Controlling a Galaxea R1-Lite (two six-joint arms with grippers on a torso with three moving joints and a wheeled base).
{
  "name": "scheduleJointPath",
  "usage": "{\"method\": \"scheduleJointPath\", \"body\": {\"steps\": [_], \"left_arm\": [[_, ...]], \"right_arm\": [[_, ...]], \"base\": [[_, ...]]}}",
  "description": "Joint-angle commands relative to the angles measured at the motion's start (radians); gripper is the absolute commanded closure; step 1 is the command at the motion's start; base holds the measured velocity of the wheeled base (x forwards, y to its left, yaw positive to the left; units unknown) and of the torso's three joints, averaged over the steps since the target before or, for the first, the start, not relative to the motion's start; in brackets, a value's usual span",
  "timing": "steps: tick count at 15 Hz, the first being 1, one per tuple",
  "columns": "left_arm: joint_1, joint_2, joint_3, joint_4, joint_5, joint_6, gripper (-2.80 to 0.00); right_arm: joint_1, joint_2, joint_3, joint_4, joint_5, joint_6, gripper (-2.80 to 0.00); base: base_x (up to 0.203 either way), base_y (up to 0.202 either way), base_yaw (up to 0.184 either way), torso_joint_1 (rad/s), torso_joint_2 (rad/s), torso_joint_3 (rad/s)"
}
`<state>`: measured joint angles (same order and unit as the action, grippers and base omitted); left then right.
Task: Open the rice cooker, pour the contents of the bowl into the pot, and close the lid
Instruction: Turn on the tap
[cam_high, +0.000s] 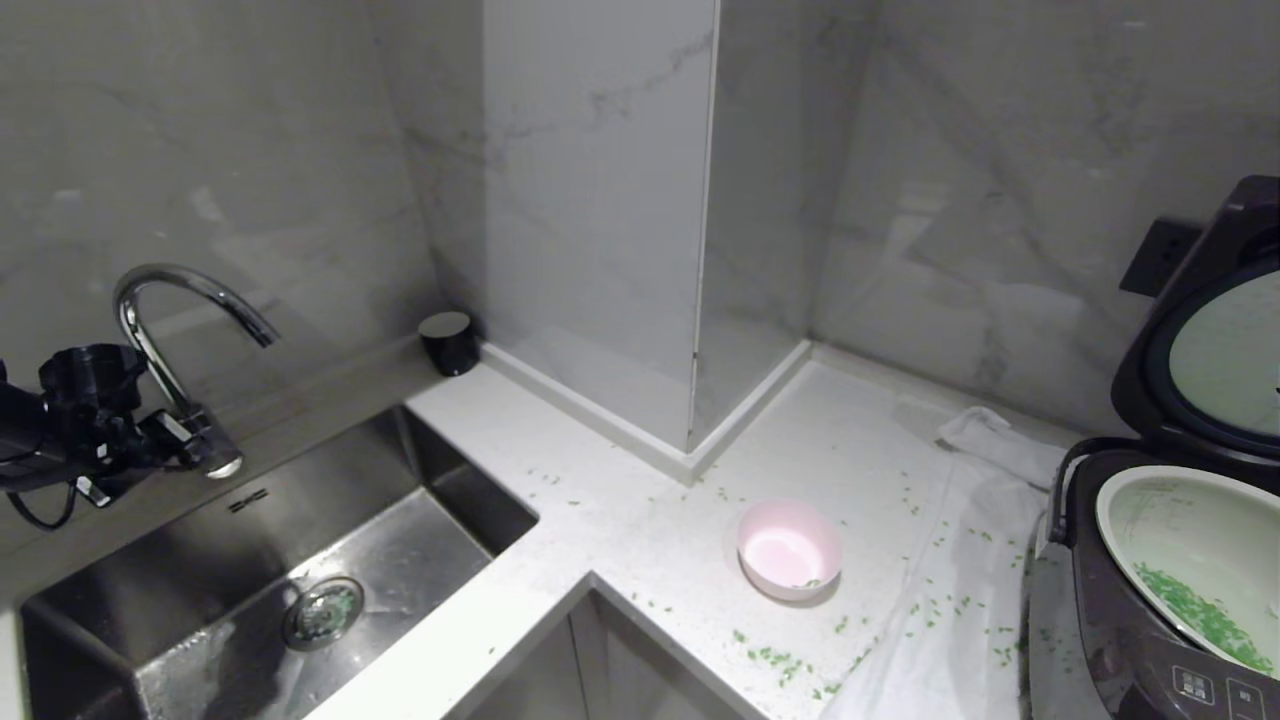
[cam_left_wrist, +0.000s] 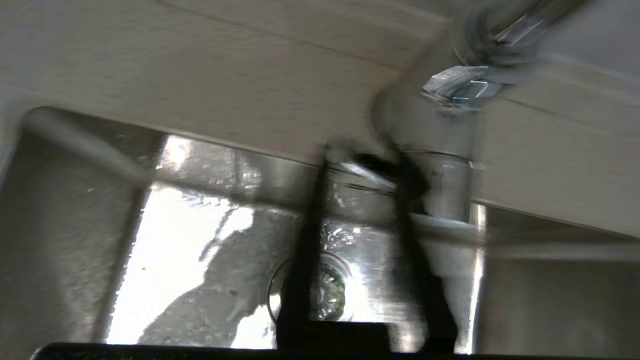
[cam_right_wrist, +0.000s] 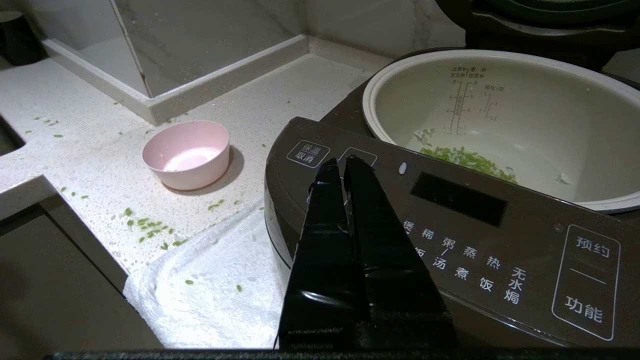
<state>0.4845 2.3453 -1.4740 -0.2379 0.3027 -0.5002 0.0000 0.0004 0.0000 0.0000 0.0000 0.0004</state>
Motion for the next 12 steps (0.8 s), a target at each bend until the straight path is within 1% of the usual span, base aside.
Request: {"method": "scheduleJointPath", "body": {"steps": [1,7,10,12], "left_arm": [[0.002,-0.001,0.001,0.006,0.009,-0.003,0.00],[0.002,-0.009,0.003,0.011,0.009,-0.003,0.00],[-0.010,-0.045,0.053,0.010,0.007,-0.001,0.00],[-0.033,-0.071,0.088,0.006,0.006,-0.001,0.00]], "right_arm": [[0.000,0.000,0.002,0.000,0.000,0.000,0.00],[0.000,0.000,0.002,-0.001,0.000,0.001,0.00],[0.000,0.000,0.002,0.000,0.000,0.000,0.00],[0.000,0.000,0.002,0.000,0.000,0.000,0.00]], "base": [[0.000,0.000,0.000,0.000,0.00,0.000],[0.000,0.000,0.000,0.000,0.00,0.000],[0.000,0.000,0.000,0.000,0.00,0.000],[0.000,0.000,0.000,0.000,0.00,0.000]]}}
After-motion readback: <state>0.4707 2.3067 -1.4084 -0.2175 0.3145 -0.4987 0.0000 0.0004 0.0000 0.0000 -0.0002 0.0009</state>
